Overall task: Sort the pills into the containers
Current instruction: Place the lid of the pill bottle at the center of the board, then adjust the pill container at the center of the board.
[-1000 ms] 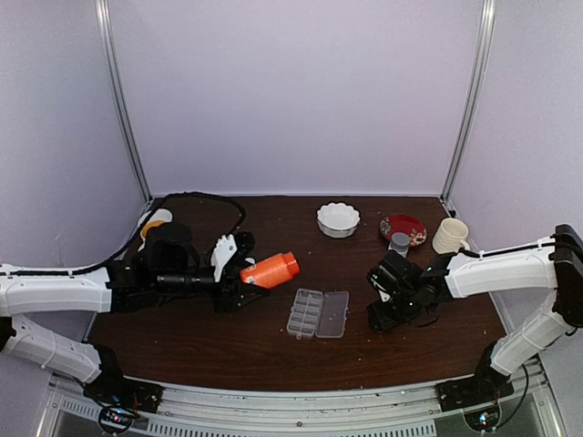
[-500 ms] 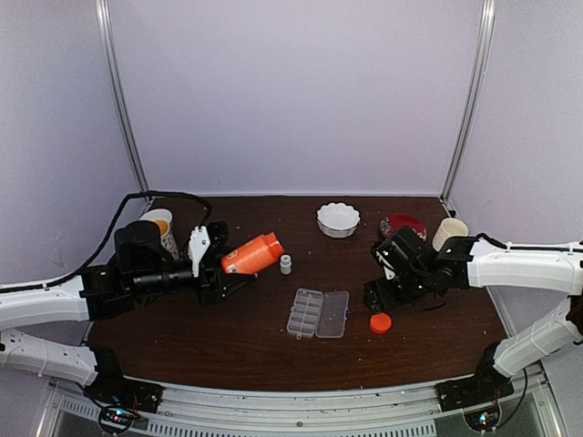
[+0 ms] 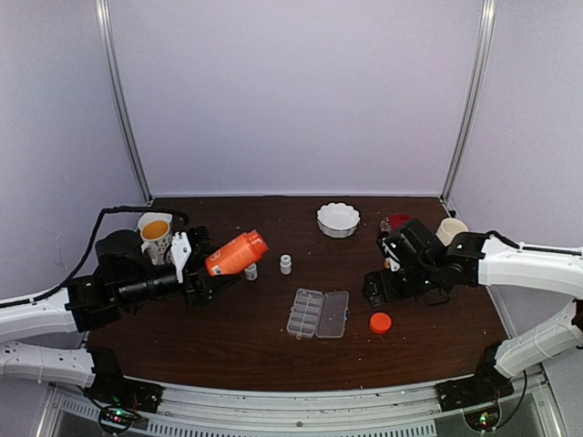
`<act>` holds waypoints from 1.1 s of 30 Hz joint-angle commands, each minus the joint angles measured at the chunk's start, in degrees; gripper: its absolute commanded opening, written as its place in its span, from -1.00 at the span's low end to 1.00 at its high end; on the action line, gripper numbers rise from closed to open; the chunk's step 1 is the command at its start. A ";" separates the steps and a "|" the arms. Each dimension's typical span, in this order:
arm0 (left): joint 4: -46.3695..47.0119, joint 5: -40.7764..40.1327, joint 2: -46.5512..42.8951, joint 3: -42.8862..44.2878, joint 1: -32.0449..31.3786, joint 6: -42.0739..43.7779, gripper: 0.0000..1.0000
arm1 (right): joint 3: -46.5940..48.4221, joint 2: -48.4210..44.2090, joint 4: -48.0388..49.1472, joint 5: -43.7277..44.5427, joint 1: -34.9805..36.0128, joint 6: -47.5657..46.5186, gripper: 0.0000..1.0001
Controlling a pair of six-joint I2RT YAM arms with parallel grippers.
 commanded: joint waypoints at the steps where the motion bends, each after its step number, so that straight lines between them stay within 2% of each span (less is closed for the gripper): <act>1: 0.84 -5.98 -0.84 2.18 -0.18 -2.71 -1.00 | 1.01 -3.67 0.79 2.52 -0.22 2.02 0.99; 9: 2.85 -6.78 -0.38 0.75 -0.16 -1.75 -1.00 | -3.69 -6.81 8.76 -0.30 -0.54 5.56 1.00; 12: 5.30 -9.73 0.88 0.74 -0.22 -5.10 -1.00 | -3.53 -5.00 10.83 -2.89 -0.65 7.53 0.99; 13: 5.62 -12.92 1.35 0.93 -0.16 -8.73 -1.00 | -3.53 -4.13 11.35 -3.59 -0.66 8.36 0.99; 15: 2.99 -19.42 2.54 3.02 -0.22 -13.82 -1.00 | -2.71 -1.81 11.67 -5.14 -0.61 9.40 0.92; 18: 3.18 -19.08 2.47 3.43 -0.22 -13.82 -1.00 | -0.26 2.49 10.33 -5.24 -0.31 12.27 0.82; 21: 4.60 -19.19 1.18 2.32 -0.17 -14.89 -1.00 | 2.27 6.87 9.09 -6.82 -0.25 13.31 0.40; 22: 4.58 -18.94 0.82 2.09 -0.22 -14.97 -1.00 | 2.81 8.21 8.95 -6.79 -0.29 13.35 0.32; 28: 3.51 -15.32 -1.50 1.07 -0.08 -14.31 -1.00 | 4.10 13.32 12.87 -11.21 -0.30 13.51 0.14; 31: 2.28 -14.99 -1.88 1.04 -0.12 -12.20 -1.00 | 4.77 15.12 13.17 -11.67 -0.30 13.53 0.12; 33: 1.22 -14.21 -1.69 1.50 -0.12 -11.31 -1.00 | 4.95 16.00 13.25 -11.60 -0.28 13.43 0.04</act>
